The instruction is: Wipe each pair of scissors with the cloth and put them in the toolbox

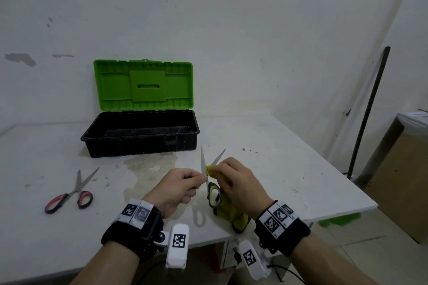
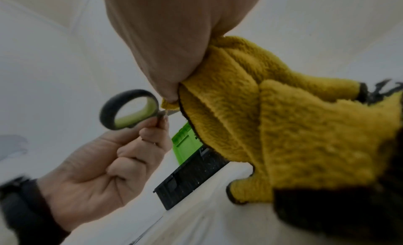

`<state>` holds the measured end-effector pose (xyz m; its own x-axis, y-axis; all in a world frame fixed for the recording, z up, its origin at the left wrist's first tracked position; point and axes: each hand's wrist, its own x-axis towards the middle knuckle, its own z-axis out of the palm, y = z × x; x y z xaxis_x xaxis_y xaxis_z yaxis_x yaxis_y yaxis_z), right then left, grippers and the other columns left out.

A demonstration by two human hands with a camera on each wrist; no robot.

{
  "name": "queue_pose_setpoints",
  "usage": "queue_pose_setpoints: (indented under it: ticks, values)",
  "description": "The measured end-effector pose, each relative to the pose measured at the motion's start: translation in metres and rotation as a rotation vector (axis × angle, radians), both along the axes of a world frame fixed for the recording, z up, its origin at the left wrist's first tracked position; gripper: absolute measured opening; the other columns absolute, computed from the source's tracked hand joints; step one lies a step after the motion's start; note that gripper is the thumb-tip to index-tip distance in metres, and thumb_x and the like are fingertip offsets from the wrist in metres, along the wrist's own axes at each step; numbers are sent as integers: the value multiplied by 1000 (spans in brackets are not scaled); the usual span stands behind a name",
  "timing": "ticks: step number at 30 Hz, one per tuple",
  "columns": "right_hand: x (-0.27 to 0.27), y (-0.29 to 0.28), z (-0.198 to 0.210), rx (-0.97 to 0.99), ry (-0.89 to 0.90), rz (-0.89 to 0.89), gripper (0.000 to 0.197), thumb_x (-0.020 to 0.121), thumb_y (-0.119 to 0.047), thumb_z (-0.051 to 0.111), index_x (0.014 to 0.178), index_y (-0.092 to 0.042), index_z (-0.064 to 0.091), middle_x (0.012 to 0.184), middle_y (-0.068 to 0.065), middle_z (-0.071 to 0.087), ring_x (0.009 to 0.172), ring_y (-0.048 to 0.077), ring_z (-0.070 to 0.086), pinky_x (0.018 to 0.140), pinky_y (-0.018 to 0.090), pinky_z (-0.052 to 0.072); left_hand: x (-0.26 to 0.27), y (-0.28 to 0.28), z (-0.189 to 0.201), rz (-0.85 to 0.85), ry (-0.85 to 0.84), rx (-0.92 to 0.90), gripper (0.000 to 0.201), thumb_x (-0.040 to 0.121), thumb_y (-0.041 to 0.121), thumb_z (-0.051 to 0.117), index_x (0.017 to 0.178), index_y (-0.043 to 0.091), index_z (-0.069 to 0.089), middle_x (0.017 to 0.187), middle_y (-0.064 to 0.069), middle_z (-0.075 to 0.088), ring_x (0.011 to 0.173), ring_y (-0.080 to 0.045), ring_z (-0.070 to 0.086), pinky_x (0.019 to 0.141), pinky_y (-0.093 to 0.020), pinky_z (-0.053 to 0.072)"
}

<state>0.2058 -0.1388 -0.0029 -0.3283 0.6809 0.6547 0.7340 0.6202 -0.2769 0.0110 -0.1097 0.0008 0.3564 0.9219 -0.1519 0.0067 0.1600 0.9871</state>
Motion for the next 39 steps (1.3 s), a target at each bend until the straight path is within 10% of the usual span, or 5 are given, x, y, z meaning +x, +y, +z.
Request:
queue_pose_setpoints:
  ticks: [6, 25, 39]
  values:
    - [9, 16, 12, 37, 246, -187, 12, 93, -18, 65, 103, -15, 71, 91, -3, 60, 79, 8, 57, 72, 22, 49, -4, 1, -1, 19, 70, 39, 11, 92, 9, 68, 91, -2, 69, 57, 5, 47, 47, -8, 31, 41, -18, 21]
    - [-12, 7, 24, -382, -42, -253, 22, 95, -25, 50, 91, -13, 69, 89, 1, 57, 83, 17, 54, 74, 33, 50, -3, 2, -4, 29, 641, 539, 8, 87, 30, 75, 80, 27, 72, 80, 10, 70, 77, -6, 64, 68, -21, 46]
    - [3, 9, 27, -298, 119, -230, 11, 92, -25, 57, 90, -23, 68, 84, -5, 61, 79, 8, 54, 68, 16, 37, -6, 3, -13, 60, 250, 164, 7, 91, 2, 65, 94, 8, 69, 64, 3, 57, 59, -13, 51, 54, -25, 43]
